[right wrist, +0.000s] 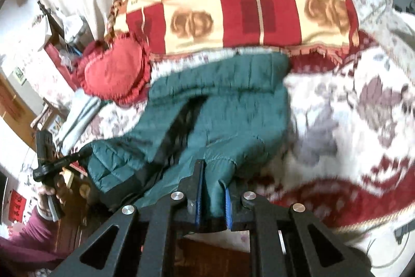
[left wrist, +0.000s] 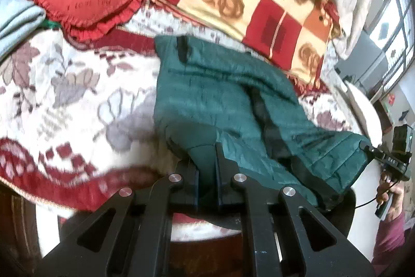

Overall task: Fold large clothes
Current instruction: 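Lift the hem with both tools and fold it toward the collar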

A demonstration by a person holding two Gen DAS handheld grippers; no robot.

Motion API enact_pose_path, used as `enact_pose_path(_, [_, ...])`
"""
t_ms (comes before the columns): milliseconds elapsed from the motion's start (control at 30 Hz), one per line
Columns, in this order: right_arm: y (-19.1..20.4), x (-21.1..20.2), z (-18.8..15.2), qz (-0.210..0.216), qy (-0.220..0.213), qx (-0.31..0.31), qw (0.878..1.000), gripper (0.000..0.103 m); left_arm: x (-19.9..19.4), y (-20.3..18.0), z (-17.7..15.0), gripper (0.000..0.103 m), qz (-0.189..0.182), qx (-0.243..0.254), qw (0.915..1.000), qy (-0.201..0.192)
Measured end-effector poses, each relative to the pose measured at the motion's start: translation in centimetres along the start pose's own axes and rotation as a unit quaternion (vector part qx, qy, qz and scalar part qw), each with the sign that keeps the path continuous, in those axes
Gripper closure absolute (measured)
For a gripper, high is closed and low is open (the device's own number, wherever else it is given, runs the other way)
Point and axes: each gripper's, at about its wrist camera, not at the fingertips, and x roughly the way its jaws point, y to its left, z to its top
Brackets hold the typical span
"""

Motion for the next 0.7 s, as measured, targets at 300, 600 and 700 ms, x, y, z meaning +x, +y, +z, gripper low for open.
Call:
enact_pose_path(300, [0.1,0.7,6.1,-0.013,-0.035,-0.002,0.999,0.091,0.0,-0.5,5.0,0.095,0.016,-0.006,0.9989,-0.043])
enact_pose_path(600, [-0.8,2.9,10.4,-0.040,-0.042,0.000,0.998,0.091,1.6,-1.2,8.8,0.094,0.044,0.001,0.9969,-0.065])
enact_pose_path(700, [-1.0,3.8,11.7,-0.050,-0.043,-0.001,0.998,0.091,2.2,-1.3,9.9,0.094,0.051,0.004,0.9964,-0.068])
